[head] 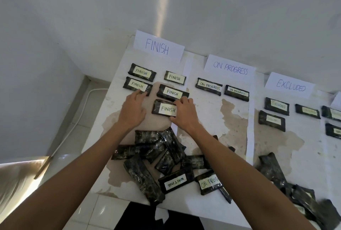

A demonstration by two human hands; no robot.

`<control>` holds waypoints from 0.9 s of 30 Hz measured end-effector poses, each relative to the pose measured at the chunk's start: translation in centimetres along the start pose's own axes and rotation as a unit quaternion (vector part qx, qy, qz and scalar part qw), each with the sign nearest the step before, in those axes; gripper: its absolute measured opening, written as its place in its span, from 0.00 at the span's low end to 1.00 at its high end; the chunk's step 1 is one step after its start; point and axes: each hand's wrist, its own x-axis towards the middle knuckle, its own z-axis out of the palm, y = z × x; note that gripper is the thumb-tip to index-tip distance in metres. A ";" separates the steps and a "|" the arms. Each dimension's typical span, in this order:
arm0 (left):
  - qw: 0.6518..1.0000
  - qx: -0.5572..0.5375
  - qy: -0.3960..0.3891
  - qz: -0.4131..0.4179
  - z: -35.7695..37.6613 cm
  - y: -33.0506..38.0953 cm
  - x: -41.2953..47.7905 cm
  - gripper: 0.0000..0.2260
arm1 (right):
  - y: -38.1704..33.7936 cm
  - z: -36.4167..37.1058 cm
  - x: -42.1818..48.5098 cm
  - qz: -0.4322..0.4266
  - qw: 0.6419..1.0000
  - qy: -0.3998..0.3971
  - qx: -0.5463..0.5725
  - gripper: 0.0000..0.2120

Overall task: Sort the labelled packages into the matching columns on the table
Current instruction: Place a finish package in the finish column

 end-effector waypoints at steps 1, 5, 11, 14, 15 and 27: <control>1.000 0.029 0.008 0.006 0.1 -0.7 0.5 0.26 | 0.1 0.4 0.2 0.007 1.000 0.009 -0.002 0.29; 0.991 0.114 0.030 0.064 0.3 -2.5 2.9 0.25 | 0.8 1.2 0.9 -0.016 0.999 0.036 0.017 0.40; 0.986 0.155 0.007 0.065 1.3 -3.9 7.1 0.25 | 2.8 1.8 4.3 -0.058 0.998 -0.015 -0.018 0.50; 0.986 0.160 0.009 0.053 1.8 -4.2 8.3 0.27 | 2.8 2.0 6.0 -0.066 0.996 -0.036 -0.038 0.50; 0.986 0.158 0.012 0.050 1.9 -4.3 8.7 0.27 | 2.7 2.0 6.5 -0.069 0.996 -0.036 -0.043 0.50; 0.990 0.128 0.020 0.057 1.0 -4.1 11.3 0.25 | 1.9 1.1 8.6 -0.090 0.994 -0.049 -0.044 0.52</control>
